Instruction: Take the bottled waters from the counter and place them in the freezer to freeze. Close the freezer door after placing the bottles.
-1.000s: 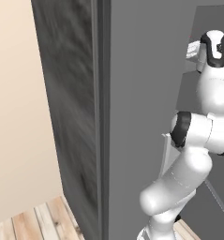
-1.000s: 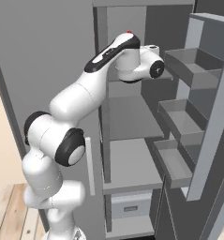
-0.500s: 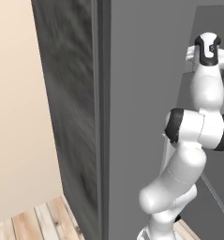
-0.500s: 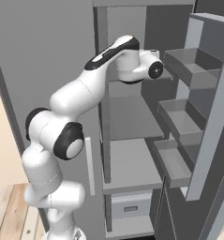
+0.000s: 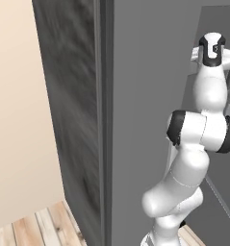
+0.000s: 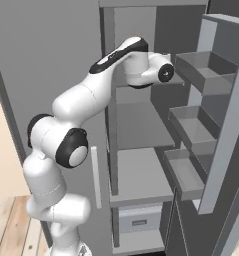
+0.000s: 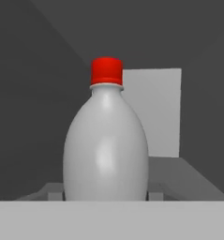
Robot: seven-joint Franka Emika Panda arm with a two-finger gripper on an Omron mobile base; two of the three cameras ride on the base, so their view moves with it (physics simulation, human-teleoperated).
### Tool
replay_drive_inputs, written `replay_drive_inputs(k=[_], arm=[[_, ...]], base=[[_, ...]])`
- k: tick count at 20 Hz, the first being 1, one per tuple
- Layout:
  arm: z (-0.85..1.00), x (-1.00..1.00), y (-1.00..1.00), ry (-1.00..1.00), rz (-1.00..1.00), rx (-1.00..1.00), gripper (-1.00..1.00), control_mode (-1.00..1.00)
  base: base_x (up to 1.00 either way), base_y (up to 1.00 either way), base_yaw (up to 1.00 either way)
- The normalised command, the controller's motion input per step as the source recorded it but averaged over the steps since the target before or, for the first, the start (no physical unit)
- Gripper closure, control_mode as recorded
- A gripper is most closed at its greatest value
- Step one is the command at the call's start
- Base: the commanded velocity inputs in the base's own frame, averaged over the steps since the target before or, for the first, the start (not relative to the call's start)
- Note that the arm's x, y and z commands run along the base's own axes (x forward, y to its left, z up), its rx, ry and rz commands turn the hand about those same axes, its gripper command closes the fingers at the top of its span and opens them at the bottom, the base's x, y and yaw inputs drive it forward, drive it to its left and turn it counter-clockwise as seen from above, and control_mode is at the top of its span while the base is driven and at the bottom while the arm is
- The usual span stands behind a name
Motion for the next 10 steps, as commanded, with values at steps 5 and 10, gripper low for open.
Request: replay_drive_inputs(k=[5,10], arm=[[0.00,0.00,0.00,0.00,0.00,0.00,-1.00,-1.00],[0.00,-0.03,0.00,0.00,0.00,0.00,-1.00,-1.00]], base=[[0.00,0.00,0.00],[0.00,0.00,0.00]])
